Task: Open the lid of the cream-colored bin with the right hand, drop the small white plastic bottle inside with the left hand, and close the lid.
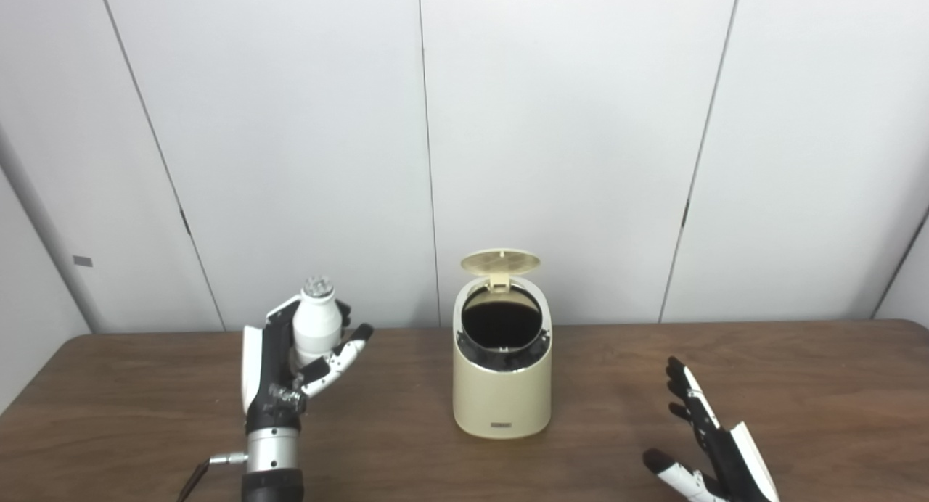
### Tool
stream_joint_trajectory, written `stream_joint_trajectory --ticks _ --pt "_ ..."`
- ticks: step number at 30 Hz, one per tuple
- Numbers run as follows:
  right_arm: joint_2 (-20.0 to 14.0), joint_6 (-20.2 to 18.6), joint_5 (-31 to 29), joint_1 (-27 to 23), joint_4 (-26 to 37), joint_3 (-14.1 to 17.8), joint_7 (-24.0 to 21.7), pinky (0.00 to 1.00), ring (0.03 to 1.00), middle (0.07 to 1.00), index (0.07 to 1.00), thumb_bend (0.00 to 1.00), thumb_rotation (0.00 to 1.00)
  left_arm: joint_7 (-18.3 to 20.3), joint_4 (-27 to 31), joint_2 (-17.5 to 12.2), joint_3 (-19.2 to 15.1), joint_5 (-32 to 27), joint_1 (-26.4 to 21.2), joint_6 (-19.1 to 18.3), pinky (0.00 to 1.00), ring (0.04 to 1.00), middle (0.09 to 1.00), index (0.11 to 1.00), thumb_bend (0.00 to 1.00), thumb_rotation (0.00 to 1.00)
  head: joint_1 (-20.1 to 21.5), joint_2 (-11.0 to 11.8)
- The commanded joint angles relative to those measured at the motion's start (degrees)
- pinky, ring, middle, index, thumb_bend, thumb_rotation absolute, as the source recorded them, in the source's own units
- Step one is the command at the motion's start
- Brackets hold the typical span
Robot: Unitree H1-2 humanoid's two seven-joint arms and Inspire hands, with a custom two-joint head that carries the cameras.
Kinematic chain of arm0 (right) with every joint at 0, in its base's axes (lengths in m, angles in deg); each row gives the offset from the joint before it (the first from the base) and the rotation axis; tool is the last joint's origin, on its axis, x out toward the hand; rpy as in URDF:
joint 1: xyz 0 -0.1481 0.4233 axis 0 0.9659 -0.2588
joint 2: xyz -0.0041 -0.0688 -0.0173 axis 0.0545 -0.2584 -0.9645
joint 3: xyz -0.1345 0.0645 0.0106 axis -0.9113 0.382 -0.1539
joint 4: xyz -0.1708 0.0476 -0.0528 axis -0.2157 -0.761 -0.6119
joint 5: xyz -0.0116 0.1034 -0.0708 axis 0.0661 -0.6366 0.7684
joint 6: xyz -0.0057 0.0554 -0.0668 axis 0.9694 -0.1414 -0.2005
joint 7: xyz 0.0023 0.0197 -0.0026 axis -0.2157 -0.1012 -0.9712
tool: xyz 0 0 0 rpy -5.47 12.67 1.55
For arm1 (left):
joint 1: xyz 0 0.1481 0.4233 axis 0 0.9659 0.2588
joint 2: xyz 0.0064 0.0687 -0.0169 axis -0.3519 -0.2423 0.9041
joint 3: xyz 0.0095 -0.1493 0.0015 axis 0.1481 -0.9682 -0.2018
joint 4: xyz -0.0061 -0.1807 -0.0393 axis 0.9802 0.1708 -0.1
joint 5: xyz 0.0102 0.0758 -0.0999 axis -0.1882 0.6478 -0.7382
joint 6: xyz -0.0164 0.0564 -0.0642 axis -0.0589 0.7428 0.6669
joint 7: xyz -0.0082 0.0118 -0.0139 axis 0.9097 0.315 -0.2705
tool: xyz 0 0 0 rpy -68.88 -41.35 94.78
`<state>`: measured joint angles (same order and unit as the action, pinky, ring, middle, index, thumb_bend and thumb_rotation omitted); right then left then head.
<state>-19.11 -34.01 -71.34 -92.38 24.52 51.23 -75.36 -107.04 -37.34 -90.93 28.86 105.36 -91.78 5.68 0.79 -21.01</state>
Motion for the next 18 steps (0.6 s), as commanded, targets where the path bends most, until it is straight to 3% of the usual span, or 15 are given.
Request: stream_joint_trajectory --ticks 1,5,8,12,18 --pt "0.4 1.3 0.4 -1.9 0.3 0.1 1.2 0.9 0.952 0.968 0.98 1.0 0.86 1.0 3.9 0.0 0.9 1.1 -1.7 4.1 0.33 0.43 0.494 0.489 0.5 0.0 0.1 0.2" --pt "0.7 1.6 0.6 -2.2 0.1 -0.1 1.4 0.89 0.953 0.969 0.981 1.0 0.85 0.4 7.1 -0.2 3.3 7.0 -3.1 7.5 0.36 0.451 0.482 0.482 0.5 0.0 0.2 0.6" --pt "0.8 1.6 0.8 -2.3 0.1 -0.2 1.6 0.9 0.953 0.969 0.981 1.0 0.85 0.3 9.2 -0.2 5.4 10.8 -4.0 7.7 0.36 0.454 0.476 0.484 0.5 0.0 0.3 0.8" --pt "1.1 1.7 0.6 -2.5 -0.4 -0.2 1.8 0.9 0.958 0.972 0.984 1.0 0.84 0.6 10.2 -0.7 8.4 11.3 -4.9 7.8 0.36 0.443 0.48 0.488 0.5 0.0 0.5 1.1" --pt "1.3 2.0 0.6 -2.8 -1.3 -0.2 2.0 0.91 0.96 0.974 0.986 1.0 0.84 -5.1 8.7 -3.3 15.5 13.0 -6.9 7.8 0.36 0.448 0.489 0.483 0.5 0.0 1.2 1.5"
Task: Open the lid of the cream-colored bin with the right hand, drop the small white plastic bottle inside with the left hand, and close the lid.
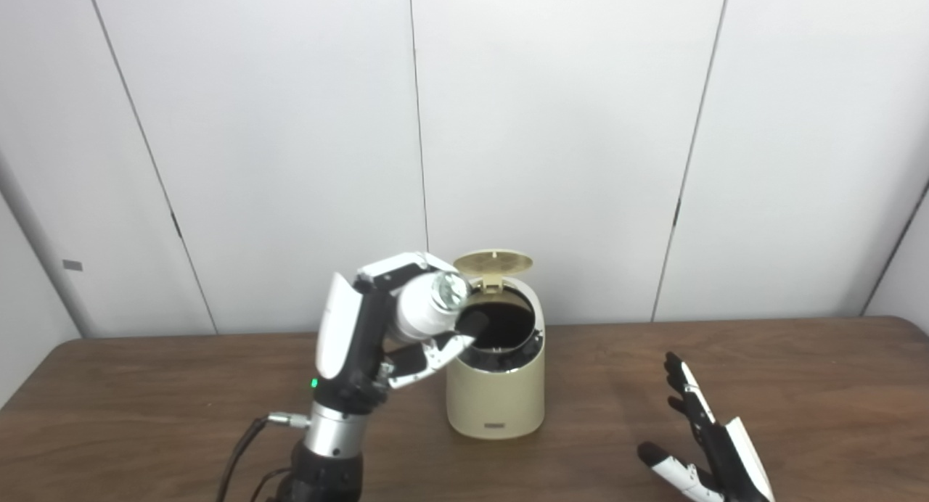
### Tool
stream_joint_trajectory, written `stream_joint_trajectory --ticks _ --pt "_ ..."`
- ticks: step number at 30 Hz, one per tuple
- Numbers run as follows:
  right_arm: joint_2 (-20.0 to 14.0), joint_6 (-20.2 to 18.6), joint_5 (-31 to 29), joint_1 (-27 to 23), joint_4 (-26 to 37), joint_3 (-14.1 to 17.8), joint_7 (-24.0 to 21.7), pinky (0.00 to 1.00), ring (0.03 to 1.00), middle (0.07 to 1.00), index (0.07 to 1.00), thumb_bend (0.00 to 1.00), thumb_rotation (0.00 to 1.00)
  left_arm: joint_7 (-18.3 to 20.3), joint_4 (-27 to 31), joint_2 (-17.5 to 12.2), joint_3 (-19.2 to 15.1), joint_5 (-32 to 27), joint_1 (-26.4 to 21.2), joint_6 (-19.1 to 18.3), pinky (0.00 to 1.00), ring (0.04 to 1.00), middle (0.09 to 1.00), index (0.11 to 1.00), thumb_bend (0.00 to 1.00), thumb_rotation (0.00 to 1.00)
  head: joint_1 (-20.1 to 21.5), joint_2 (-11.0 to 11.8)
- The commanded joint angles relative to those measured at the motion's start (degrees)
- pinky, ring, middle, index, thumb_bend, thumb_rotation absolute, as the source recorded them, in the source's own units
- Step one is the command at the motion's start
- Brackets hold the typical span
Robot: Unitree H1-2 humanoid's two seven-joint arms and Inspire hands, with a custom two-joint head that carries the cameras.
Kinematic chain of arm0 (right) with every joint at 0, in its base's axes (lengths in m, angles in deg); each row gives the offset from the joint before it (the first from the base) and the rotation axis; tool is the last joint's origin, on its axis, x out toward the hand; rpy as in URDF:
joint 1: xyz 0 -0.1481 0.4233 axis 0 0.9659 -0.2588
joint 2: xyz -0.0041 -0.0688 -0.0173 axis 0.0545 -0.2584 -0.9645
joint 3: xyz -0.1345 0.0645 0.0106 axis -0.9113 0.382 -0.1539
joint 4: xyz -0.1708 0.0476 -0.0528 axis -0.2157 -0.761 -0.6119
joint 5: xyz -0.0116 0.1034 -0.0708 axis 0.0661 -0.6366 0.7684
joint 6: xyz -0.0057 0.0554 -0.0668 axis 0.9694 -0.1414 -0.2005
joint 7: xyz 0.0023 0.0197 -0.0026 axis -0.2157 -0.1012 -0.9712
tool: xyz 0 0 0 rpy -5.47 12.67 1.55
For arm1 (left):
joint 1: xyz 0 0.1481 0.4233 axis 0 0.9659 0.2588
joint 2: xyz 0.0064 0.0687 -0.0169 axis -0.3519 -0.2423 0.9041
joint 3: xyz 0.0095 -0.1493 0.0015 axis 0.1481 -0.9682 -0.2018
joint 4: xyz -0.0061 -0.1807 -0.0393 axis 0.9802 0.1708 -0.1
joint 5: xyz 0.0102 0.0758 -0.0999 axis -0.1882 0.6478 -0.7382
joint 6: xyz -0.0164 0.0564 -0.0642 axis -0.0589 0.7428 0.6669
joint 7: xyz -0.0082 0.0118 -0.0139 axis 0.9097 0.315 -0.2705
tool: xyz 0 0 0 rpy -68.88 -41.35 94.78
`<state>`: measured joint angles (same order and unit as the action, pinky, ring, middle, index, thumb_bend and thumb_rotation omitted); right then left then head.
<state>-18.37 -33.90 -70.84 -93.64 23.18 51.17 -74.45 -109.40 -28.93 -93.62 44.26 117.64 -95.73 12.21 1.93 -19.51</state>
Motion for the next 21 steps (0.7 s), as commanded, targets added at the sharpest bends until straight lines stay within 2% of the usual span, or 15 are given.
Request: stream_joint_trajectory --ticks 1,6,11,17,21 --pt "0.6 1.8 0.2 -1.6 0.1 -0.2 1.1 0.91 0.959 0.972 0.985 1.0 0.85 -4.0 -0.2 -1.0 1.5 0.9 -3.3 1.3 0.37 0.457 0.486 0.482 0.5 0.0 0.2 0.1" --pt "1.0 1.0 0.9 -1.5 0.7 -0.5 1.3 0.9 0.954 0.969 0.984 1.0 0.86 -9.6 -2.2 -3.3 7.9 1.9 -5.1 1.3 0.37 0.466 0.489 0.476 0.5 0.0 0.8 0.4" --pt "1.5 1.6 1.0 -1.4 0.5 -0.6 1.8 0.9 0.953 0.968 0.982 1.0 0.85 -15.8 -5.1 -6.4 16.8 1.6 -9.2 1.3 0.38 0.466 0.492 0.473 0.5 0.0 1.6 0.7" --pt "2.1 1.7 1.4 -1.0 1.1 -0.8 2.3 0.89 0.945 0.962 0.973 1.0 0.83 -21.4 -7.4 -8.5 23.7 0.4 -12.9 1.3 0.38 0.478 0.492 0.462 0.5 0.0 3.5 1.0" --pt "2.6 0.9 1.6 -0.3 2.3 -1.0 2.1 0.89 0.946 0.964 0.974 1.0 0.83 -24.1 -10.0 -9.2 28.5 -2.9 -15.5 1.3 0.39 0.498 0.494 0.446 0.5 0.0 4.1 0.9"
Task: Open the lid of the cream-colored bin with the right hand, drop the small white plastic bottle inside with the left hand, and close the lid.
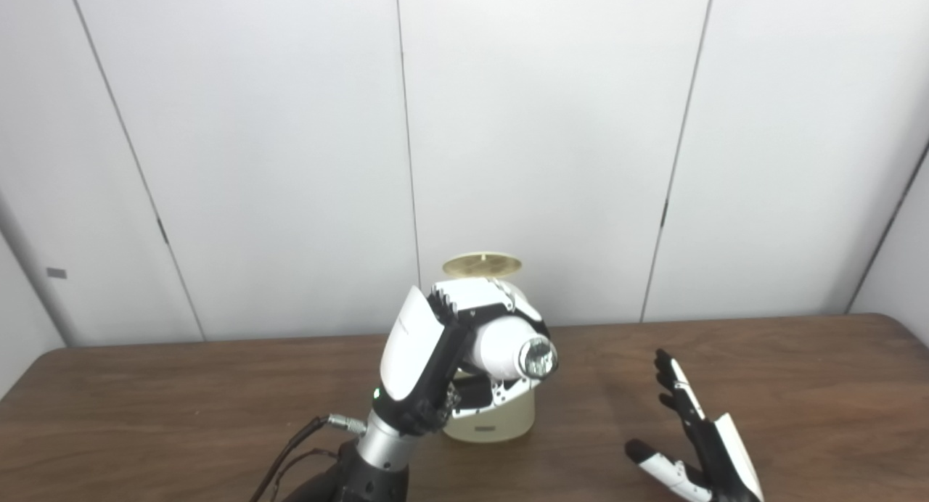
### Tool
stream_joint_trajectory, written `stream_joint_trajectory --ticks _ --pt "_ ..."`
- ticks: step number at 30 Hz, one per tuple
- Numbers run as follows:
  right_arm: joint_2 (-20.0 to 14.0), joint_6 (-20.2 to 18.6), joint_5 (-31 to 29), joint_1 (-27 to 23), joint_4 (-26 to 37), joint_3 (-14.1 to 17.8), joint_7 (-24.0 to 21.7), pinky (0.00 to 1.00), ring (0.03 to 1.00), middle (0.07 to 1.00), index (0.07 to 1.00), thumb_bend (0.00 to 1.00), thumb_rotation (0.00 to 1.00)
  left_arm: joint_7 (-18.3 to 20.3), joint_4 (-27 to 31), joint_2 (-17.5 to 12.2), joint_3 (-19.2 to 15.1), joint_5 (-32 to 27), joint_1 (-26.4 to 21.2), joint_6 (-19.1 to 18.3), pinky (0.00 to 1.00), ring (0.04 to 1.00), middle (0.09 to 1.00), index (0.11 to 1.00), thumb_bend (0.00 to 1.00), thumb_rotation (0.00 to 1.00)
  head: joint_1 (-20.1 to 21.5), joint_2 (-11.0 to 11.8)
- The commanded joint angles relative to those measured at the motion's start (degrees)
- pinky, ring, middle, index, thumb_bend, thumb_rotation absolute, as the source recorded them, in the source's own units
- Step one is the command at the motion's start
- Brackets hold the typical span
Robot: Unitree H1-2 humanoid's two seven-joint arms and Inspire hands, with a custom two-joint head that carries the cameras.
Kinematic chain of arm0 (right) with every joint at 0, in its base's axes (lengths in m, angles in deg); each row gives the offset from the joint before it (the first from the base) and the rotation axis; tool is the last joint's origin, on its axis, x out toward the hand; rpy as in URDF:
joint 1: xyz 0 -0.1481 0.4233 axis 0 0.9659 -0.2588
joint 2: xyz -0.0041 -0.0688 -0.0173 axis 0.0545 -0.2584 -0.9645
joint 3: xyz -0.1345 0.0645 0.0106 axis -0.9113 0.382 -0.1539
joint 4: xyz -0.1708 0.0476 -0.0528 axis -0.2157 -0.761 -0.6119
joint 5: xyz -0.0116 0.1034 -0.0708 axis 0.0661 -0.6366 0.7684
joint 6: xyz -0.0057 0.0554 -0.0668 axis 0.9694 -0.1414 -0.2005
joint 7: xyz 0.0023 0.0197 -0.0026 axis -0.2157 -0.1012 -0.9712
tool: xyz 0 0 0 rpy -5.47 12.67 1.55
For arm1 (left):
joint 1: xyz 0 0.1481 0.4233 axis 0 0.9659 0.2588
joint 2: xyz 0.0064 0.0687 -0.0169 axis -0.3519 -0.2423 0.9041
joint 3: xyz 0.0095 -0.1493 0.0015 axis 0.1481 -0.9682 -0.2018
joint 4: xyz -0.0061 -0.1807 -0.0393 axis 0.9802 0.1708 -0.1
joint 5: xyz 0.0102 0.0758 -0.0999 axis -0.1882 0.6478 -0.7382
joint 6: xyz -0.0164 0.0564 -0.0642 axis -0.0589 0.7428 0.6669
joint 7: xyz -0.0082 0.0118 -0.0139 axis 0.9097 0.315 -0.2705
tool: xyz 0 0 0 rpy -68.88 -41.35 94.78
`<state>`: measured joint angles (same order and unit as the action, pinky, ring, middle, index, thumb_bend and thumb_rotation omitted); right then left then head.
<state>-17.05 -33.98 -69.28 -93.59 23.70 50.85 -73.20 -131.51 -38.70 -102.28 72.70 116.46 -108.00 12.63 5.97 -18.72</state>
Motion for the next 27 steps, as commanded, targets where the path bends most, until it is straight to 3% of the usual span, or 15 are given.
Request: stream_joint_trajectory --ticks 1,5,12,27 --pt "1.3 0.8 0.2 -0.2 2.1 -0.7 0.8 0.9 0.947 0.965 0.975 1.0 0.83 -2.2 -1.3 -0.6 1.0 -3.3 -3.8 0.8 0.39 0.503 0.493 0.444 0.5 0.0 0.2 0.0" --pt "1.4 0.4 0.4 0.1 2.6 -0.6 0.7 0.91 0.951 0.969 0.977 1.0 0.84 -1.7 -6.0 -0.2 3.3 -9.2 -5.7 0.8 0.42 0.514 0.494 0.436 0.5 0.0 0.3 -0.1" --pt "1.4 0.3 0.5 0.3 2.7 -0.9 0.5 0.91 0.955 0.975 0.984 1.0 0.85 3.3 -13.7 1.0 1.8 -14.5 -8.1 0.9 0.42 0.502 0.492 0.449 0.5 0.0 0.9 -0.1" --pt "1.9 -1.2 0.5 1.2 4.8 -1.6 0.0 0.91 0.964 0.979 0.986 1.0 0.83 18.2 -19.3 5.7 -9.0 -20.4 -7.1 0.9 0.44 0.513 0.509 0.433 0.5 0.0 1.2 -0.6"
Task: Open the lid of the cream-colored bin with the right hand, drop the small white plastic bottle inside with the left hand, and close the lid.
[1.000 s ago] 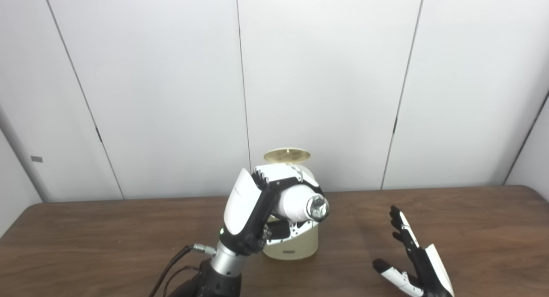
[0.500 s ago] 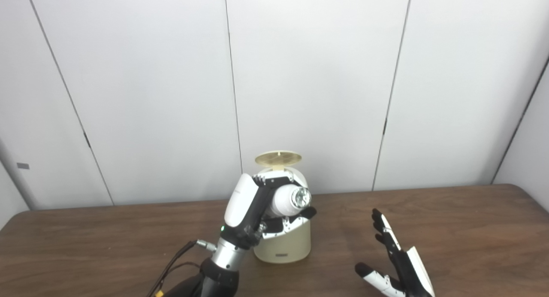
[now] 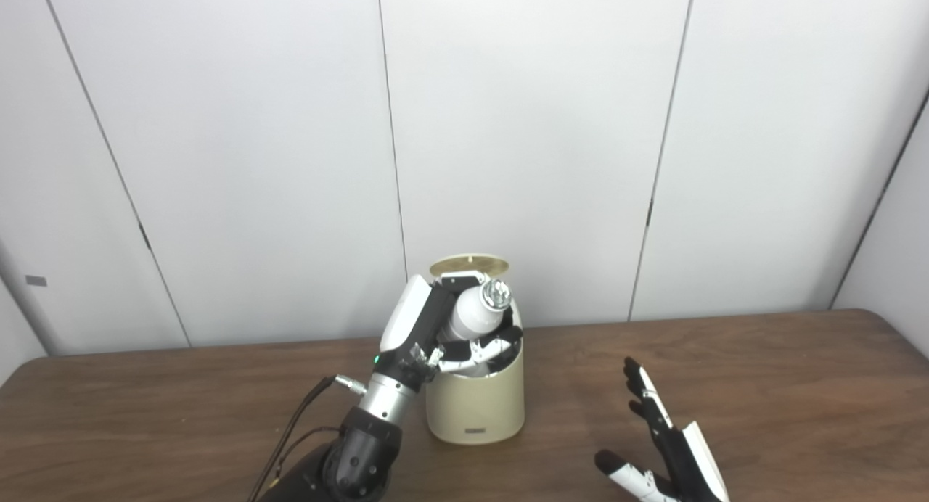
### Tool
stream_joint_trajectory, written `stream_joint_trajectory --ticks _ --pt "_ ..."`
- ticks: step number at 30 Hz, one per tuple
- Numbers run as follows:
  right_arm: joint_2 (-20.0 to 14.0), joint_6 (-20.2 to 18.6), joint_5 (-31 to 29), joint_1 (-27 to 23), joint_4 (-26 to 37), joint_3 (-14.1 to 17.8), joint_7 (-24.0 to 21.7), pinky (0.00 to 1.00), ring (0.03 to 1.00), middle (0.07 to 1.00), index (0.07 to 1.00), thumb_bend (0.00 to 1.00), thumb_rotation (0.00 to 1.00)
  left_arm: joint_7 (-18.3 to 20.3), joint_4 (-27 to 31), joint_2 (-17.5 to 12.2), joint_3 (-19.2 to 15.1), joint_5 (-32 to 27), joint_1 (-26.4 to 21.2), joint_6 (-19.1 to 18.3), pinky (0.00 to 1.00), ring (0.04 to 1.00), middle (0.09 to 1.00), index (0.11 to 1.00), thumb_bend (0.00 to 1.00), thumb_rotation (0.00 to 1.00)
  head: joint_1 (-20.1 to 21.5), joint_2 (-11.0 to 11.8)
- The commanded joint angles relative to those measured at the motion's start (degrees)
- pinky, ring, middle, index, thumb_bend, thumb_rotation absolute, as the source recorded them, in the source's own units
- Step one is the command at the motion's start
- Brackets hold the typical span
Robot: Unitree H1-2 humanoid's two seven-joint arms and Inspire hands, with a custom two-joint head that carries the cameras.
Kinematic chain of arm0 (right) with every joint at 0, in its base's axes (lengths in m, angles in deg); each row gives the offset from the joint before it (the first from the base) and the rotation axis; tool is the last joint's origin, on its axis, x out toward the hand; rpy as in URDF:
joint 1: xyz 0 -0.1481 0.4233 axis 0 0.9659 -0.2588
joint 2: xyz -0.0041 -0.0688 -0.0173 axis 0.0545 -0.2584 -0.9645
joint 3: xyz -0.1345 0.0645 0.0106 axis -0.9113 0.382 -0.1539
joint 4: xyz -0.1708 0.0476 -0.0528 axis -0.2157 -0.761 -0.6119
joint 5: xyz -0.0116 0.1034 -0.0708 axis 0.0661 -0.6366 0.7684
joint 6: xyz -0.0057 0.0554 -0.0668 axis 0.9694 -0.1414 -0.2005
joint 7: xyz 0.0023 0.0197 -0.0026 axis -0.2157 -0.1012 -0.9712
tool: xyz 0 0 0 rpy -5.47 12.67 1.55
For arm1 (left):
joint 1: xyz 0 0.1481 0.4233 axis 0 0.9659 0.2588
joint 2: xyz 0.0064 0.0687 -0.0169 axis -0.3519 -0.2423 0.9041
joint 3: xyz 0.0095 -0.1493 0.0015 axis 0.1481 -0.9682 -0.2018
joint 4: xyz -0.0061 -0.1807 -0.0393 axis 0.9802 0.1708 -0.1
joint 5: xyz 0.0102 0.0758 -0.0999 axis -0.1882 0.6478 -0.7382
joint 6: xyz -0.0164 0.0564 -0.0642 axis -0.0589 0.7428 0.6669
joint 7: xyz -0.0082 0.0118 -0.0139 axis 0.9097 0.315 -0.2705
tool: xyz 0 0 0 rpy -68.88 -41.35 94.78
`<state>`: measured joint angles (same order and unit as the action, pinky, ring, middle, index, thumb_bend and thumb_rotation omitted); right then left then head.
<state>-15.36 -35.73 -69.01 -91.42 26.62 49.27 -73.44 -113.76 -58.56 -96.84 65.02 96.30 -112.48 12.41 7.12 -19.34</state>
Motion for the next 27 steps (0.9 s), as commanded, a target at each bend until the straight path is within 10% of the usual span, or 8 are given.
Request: stream_joint_trajectory --ticks 1,27 --pt "0.2 0.6 0.2 -1.0 1.9 -0.1 0.3 0.92 0.964 0.979 0.987 1.0 0.83 1.1 0.4 0.5 -1.8 -0.2 -2.6 1.1 0.44 0.513 0.509 0.433 0.5 0.0 0.1 0.0" --pt "2.6 -0.6 1.1 -0.5 4.1 -1.6 0.3 0.91 0.965 0.982 0.986 1.0 0.8 12.4 -2.2 5.9 -10.6 -2.3 -2.0 1.1 0.44 0.514 0.495 0.441 0.5 0.0 2.6 0.0"
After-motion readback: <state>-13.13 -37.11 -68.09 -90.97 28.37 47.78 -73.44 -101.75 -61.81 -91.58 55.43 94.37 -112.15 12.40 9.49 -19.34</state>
